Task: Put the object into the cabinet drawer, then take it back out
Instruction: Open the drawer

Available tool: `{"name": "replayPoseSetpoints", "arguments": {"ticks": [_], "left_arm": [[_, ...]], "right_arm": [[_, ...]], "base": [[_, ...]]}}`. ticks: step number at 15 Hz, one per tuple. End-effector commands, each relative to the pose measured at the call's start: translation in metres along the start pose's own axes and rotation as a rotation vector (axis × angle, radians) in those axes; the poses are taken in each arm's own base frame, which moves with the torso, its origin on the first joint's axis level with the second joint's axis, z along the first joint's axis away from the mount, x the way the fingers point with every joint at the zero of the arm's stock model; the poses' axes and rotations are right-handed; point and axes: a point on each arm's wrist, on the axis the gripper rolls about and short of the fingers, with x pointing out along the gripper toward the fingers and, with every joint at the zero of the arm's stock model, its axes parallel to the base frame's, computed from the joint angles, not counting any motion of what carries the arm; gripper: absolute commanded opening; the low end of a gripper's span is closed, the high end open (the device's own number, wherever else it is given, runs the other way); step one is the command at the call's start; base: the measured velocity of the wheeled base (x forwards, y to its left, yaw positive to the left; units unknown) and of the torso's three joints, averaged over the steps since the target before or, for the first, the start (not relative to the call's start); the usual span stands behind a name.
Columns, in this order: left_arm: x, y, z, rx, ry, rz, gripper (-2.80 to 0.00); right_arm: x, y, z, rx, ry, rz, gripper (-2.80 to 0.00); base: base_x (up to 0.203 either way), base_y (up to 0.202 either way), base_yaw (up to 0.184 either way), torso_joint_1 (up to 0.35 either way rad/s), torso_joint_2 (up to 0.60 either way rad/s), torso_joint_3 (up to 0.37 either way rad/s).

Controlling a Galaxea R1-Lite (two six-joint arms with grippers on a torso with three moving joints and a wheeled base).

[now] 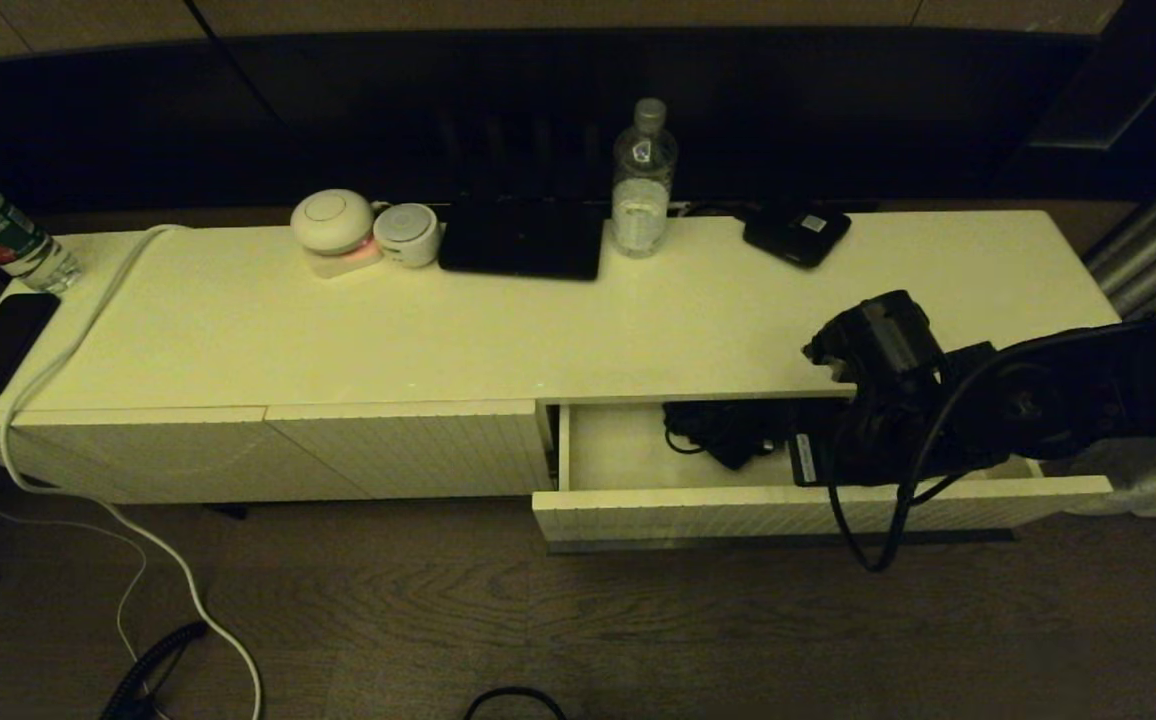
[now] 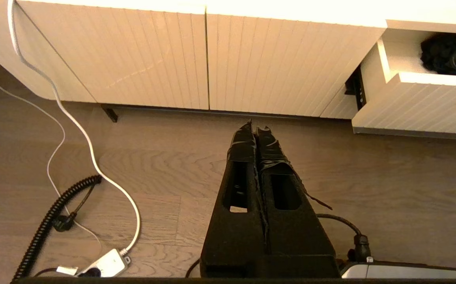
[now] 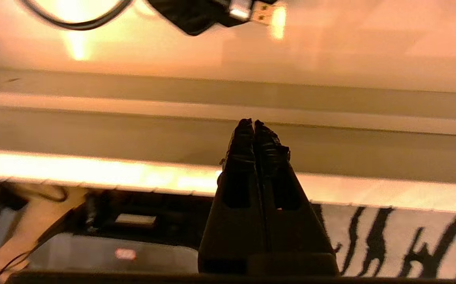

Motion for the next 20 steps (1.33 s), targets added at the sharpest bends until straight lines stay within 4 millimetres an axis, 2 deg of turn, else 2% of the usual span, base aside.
{"name": "replayPoseSetpoints", "arguments": {"ticks": [1,3,6,12,20], "left_arm": [[0.0,0.0,0.0,-0.001,-0.002,0.0,-2.8],[0.0,0.0,0.0,-0.001,-0.002,0.0,-2.8],[0.0,0.0,0.0,-0.001,-0.002,0.0,-2.8],[0.0,0.0,0.0,-0.001,-0.002,0.0,-2.8],[0.0,0.0,0.0,-0.001,-0.002,0.0,-2.8]], "right_arm": [[0.011,-0.001,-0.003,0.0,0.021,-0.03,-2.8],[0.01,-0.003,-0.006,-0.003,0.033,-0.036,-2.8],[-0.003,-0.002,-0.01,-0.028,0.041,-0.02,-2.8],[-0.001,0.001,-0.047,-0.086,0.21,-0.029,-2.8],[-0.001,0.003,-0.078,-0.084,0.33,0.019,-2.8]], "base": [[0.0,0.0,0.0,0.0,0.0,0.0],[0.0,0.0,0.0,0.0,0.0,0.0],[0.0,0.0,0.0,0.0,0.0,0.0],[0.0,0.0,0.0,0.0,0.0,0.0],[0.0,0.0,0.0,0.0,0.0,0.0]]}}
